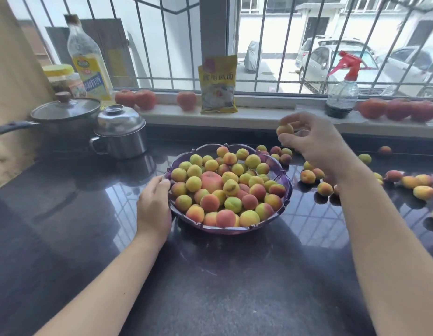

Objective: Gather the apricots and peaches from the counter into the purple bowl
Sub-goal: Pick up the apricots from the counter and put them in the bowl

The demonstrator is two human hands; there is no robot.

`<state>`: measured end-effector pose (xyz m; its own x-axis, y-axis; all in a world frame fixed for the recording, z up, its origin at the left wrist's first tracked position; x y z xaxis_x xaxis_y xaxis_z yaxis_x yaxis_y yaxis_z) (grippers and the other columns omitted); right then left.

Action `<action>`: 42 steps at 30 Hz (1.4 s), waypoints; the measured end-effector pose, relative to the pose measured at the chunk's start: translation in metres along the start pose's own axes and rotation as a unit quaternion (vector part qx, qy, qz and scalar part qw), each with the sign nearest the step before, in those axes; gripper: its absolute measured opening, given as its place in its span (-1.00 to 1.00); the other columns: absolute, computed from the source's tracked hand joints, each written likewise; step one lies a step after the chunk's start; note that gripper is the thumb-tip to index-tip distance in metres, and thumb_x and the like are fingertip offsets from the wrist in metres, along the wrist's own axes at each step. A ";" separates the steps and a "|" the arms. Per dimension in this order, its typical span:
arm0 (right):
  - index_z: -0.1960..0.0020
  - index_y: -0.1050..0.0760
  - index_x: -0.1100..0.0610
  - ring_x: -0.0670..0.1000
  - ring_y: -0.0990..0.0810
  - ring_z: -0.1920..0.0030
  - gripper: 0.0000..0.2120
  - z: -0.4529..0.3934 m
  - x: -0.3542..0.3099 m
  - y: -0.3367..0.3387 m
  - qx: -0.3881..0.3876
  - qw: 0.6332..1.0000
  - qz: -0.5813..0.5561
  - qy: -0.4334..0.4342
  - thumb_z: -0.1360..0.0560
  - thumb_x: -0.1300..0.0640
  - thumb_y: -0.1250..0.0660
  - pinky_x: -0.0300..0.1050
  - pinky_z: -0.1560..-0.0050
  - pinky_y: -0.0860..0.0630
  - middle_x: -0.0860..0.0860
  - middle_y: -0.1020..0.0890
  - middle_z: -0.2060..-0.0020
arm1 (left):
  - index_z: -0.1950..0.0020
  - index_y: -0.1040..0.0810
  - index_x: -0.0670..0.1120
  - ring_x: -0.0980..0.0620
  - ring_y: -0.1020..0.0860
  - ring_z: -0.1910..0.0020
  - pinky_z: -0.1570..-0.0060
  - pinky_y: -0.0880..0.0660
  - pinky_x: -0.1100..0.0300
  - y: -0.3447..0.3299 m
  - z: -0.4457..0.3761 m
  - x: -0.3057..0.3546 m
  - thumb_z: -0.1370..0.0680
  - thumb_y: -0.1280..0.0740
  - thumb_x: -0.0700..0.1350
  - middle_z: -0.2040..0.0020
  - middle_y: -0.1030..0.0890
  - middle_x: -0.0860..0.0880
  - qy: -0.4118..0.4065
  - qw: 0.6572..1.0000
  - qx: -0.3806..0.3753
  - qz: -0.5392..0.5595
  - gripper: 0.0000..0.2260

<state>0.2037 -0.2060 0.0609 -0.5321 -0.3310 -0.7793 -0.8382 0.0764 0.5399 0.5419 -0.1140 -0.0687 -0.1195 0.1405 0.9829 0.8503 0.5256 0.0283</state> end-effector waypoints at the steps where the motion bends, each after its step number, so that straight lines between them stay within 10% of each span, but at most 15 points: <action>1: -0.24 -0.56 -0.05 0.00 -0.67 -0.01 -0.72 0.002 -0.008 -0.008 -0.028 1.000 0.011 0.006 -0.56 0.14 -0.44 0.00 0.04 -0.67 -0.05 -0.63 -0.08 | 0.11 -0.64 -0.03 0.02 -0.54 0.10 0.06 -0.46 0.06 0.000 0.001 0.001 -0.52 -0.19 0.05 0.14 -0.66 0.01 -0.001 1.000 -0.001 -0.001 -0.72; 12: -0.23 -0.58 0.05 0.06 -0.57 -0.08 -0.70 0.003 -0.010 -0.082 -0.100 0.959 0.256 0.072 -0.51 0.04 -0.47 0.14 -0.18 -0.56 0.01 -0.61 -0.07 | 0.08 -0.66 -0.05 -0.01 -0.57 0.07 0.02 -0.48 0.02 0.001 0.000 0.001 -0.52 -0.18 0.06 0.09 -0.69 -0.04 0.000 1.000 0.003 -0.016 -0.69; 28: -0.05 -0.63 0.01 0.07 -0.51 -0.10 -0.83 0.001 -0.006 -0.076 -0.049 0.960 0.268 0.072 -0.57 -0.06 -0.37 0.17 -0.15 -0.51 -0.02 -0.66 0.03 | 0.11 -0.63 -0.10 -0.03 -0.55 0.10 0.06 -0.47 0.02 0.002 0.000 0.002 -0.51 -0.18 0.06 0.11 -0.68 -0.12 -0.006 1.000 0.005 -0.028 -0.68; 33: -0.05 -0.66 0.08 0.02 -0.59 0.02 -0.86 0.011 -0.007 -0.018 0.104 0.983 0.150 0.035 -0.61 0.11 -0.33 -0.23 0.03 -0.43 -0.04 -0.67 0.12 | 0.11 -0.63 -0.09 0.05 -0.54 0.13 0.16 -0.45 0.22 0.001 0.004 0.012 -0.50 -0.14 0.06 0.14 -0.67 -0.03 -0.016 0.999 0.000 -0.048 -0.67; 42: -0.19 -0.59 0.17 0.24 -0.58 -0.09 -0.75 0.107 0.093 0.061 0.281 0.925 0.196 -0.165 -0.60 0.31 -0.21 -0.09 0.01 -0.41 0.19 -0.65 -0.09 | 0.15 -0.57 -0.11 0.07 -0.51 0.16 0.17 -0.42 0.28 0.002 0.005 0.012 -0.51 -0.12 0.09 0.17 -0.63 -0.02 -0.022 0.998 -0.002 -0.063 -0.65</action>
<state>0.0900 -0.1310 -0.0129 -0.7383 0.1245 -0.6629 -0.4525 0.6374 0.6236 0.5394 -0.1067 -0.0579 -0.2479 0.1108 0.9624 0.8288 0.5386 0.1515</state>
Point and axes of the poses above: each hand's wrist, its own z-axis away from the middle knuckle, its own y-axis out of the back of the hand, x = y × z, the point moved 9 cm from there along -z, towards the middle knuckle
